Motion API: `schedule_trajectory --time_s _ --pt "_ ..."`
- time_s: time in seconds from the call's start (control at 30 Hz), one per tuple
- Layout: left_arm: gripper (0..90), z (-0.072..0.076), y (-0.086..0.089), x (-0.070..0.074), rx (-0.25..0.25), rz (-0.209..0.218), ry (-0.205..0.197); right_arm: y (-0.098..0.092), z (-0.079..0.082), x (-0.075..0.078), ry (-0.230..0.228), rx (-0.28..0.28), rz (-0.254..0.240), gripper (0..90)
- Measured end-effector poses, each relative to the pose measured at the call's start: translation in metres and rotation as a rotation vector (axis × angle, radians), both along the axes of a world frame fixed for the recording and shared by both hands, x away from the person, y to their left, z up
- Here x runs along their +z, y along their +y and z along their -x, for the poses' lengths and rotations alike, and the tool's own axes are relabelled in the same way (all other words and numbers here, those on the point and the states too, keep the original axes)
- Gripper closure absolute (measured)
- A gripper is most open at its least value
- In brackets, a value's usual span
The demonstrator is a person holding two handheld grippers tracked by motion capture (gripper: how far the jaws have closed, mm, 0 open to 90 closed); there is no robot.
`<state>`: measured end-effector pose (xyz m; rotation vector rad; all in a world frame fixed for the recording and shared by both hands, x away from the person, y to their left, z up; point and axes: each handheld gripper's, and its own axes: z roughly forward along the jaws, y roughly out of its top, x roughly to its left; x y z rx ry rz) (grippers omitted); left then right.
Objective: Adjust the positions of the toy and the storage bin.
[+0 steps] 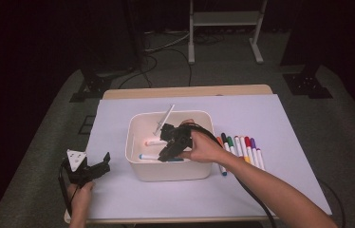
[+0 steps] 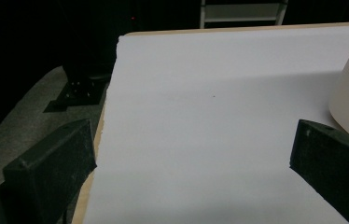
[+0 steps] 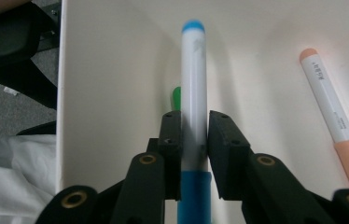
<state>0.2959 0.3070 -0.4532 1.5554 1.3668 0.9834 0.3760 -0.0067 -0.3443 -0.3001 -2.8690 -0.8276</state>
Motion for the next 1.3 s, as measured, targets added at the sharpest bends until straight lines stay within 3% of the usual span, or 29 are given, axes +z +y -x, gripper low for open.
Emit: schedule_trajectory --time_s 0.2,0.3,0.53,0.77,0.9,1.07,1.3 --pt "0.0 0.0 0.0 0.0 -0.001 0.0 0.002 -0.002 0.002 0.004 -0.011 -0.004 0.003 69.7" --pt "0.0 0.0 0.0 0.0 -0.001 0.0 0.003 -0.009 0.004 0.013 -0.023 -0.017 -0.013 68.8" --pt "0.0 0.0 -0.001 0.0 -0.001 -0.003 0.004 -0.04 0.01 0.038 -0.063 -0.065 -0.079 65.9" --pt "0.0 0.0 -0.001 0.0 -0.002 -0.008 0.005 -0.094 0.017 0.06 -0.083 -0.164 -0.144 61.8" --pt "0.0 0.0 -0.001 0.0 -0.002 -0.014 0.005 -0.131 0.019 0.062 -0.104 -0.225 -0.163 59.2" --pt "0.0 0.0 -0.002 0.0 -0.001 -0.021 0.005 -0.177 0.024 0.056 -0.09 -0.329 -0.184 56.2" --pt "0.0 0.0 -0.002 0.0 -0.001 -0.023 0.004 -0.226 0.029 0.034 -0.096 -0.421 -0.191 52.0"
